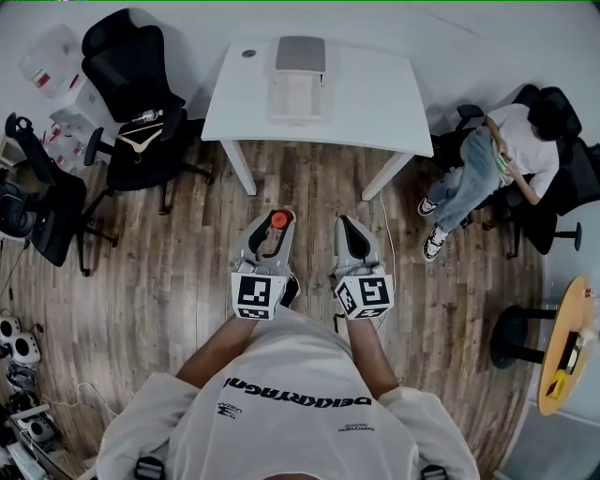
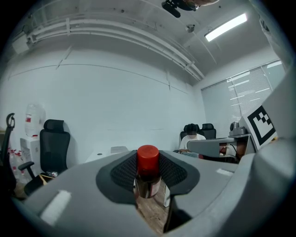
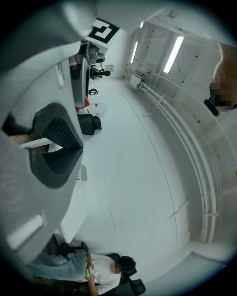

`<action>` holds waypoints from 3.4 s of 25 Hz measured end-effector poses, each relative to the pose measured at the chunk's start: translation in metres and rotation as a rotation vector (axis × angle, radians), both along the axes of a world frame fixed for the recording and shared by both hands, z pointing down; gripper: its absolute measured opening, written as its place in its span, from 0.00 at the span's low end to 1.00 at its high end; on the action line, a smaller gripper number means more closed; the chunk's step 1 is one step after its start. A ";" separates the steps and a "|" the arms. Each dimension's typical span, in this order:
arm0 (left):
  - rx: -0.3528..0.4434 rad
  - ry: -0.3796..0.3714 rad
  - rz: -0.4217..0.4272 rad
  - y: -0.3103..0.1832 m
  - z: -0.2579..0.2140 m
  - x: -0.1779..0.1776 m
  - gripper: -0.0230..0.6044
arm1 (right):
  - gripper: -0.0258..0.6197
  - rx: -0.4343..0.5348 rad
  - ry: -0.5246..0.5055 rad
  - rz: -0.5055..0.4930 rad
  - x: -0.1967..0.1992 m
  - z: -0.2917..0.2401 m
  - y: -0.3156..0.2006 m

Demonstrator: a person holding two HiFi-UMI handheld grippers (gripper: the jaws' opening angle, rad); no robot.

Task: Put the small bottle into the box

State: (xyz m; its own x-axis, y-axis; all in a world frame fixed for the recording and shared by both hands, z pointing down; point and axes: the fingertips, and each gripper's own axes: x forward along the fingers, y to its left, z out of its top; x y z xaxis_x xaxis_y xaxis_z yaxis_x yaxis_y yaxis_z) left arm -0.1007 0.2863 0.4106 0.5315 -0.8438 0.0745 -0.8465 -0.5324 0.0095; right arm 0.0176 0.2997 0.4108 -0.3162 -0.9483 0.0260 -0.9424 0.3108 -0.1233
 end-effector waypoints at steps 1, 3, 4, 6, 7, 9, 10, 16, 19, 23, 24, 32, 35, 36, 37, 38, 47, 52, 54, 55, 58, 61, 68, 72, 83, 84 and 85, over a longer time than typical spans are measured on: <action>0.002 0.001 -0.002 -0.010 0.000 0.004 0.27 | 0.04 0.002 0.001 -0.001 0.004 0.001 -0.009; 0.001 0.002 -0.002 -0.030 0.002 0.012 0.27 | 0.04 0.002 -0.004 0.002 0.012 0.002 -0.029; -0.002 0.001 -0.001 -0.038 0.002 0.015 0.27 | 0.04 0.000 -0.008 0.005 0.015 0.002 -0.038; -0.008 -0.002 0.000 -0.055 0.003 0.019 0.27 | 0.04 -0.006 -0.014 0.007 0.020 0.001 -0.055; -0.011 -0.004 0.000 -0.065 0.002 0.021 0.27 | 0.04 -0.009 -0.013 0.007 0.022 0.000 -0.065; -0.013 -0.007 0.002 -0.086 0.000 0.025 0.27 | 0.04 -0.013 -0.012 0.006 0.025 0.000 -0.084; -0.012 -0.008 0.003 -0.096 -0.002 0.027 0.27 | 0.04 -0.015 -0.013 0.005 0.026 -0.001 -0.094; -0.021 -0.014 0.009 -0.148 -0.009 0.030 0.27 | 0.04 -0.014 -0.020 0.001 0.027 -0.010 -0.148; -0.028 -0.011 0.015 -0.169 -0.009 0.033 0.27 | 0.04 -0.017 -0.019 0.002 0.028 -0.013 -0.171; -0.035 -0.005 0.022 -0.194 -0.009 0.031 0.27 | 0.04 -0.025 -0.009 0.006 0.027 -0.014 -0.197; -0.037 -0.003 0.022 -0.199 -0.009 0.030 0.27 | 0.04 -0.026 -0.005 0.007 0.026 -0.014 -0.203; -0.046 0.003 0.036 -0.241 -0.008 0.023 0.27 | 0.04 -0.026 0.003 0.028 0.019 -0.020 -0.243; -0.049 0.003 0.037 -0.251 -0.007 0.023 0.27 | 0.04 -0.022 0.006 0.028 0.016 -0.022 -0.255; -0.052 0.003 0.037 -0.253 -0.006 0.024 0.27 | 0.04 -0.023 0.006 0.030 0.017 -0.021 -0.258; -0.055 0.002 0.038 -0.256 -0.005 0.025 0.27 | 0.04 -0.024 0.004 0.032 0.018 -0.021 -0.261; -0.058 0.002 0.038 -0.258 -0.004 0.025 0.27 | 0.04 -0.025 0.001 0.033 0.019 -0.020 -0.264; -0.070 -0.017 0.009 -0.291 0.004 0.037 0.27 | 0.04 -0.040 -0.009 0.006 0.032 -0.011 -0.299; -0.077 -0.029 -0.033 -0.312 0.008 0.053 0.27 | 0.04 -0.052 -0.007 -0.032 0.049 -0.003 -0.320; -0.081 -0.033 -0.052 -0.323 0.008 0.061 0.27 | 0.04 -0.056 -0.009 -0.049 0.058 -0.002 -0.333; -0.083 -0.036 -0.059 -0.329 0.008 0.065 0.27 | 0.04 -0.058 -0.011 -0.057 0.062 -0.001 -0.339; -0.085 -0.043 -0.080 -0.345 0.009 0.076 0.27 | 0.04 -0.062 -0.017 -0.084 0.071 0.001 -0.357; -0.088 -0.052 -0.099 -0.360 0.011 0.087 0.27 | 0.04 -0.062 -0.021 -0.109 0.078 0.004 -0.374; -0.098 -0.058 -0.146 -0.389 0.021 0.100 0.27 | 0.04 -0.065 -0.004 -0.159 0.091 0.007 -0.397; -0.106 -0.066 -0.152 -0.398 0.024 0.108 0.27 | 0.04 -0.072 -0.018 -0.156 0.100 0.009 -0.409; -0.136 -0.078 -0.091 -0.431 0.038 0.101 0.27 | 0.04 -0.113 -0.031 -0.111 0.082 0.025 -0.430; -0.139 -0.079 -0.086 -0.433 0.040 0.099 0.27 | 0.04 -0.116 -0.029 -0.105 0.080 0.026 -0.431; -0.142 -0.081 -0.080 -0.436 0.042 0.098 0.27 | 0.04 -0.120 -0.029 -0.099 0.078 0.028 -0.432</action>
